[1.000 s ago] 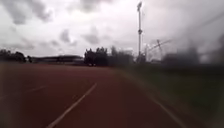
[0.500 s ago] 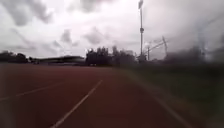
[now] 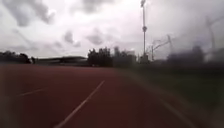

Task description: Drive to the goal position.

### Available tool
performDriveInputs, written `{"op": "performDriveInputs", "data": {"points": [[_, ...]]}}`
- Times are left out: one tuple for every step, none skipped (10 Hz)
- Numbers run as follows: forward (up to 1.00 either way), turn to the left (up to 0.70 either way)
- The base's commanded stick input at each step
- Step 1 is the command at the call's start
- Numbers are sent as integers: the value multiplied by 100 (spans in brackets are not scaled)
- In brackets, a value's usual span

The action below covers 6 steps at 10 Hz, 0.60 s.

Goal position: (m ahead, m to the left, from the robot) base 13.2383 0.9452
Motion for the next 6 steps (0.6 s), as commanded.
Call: {"op": "performDriveInputs", "data": {"points": [[85,-29],[85,-7],[85,0],[85,0],[85,0],[85,0]]}}
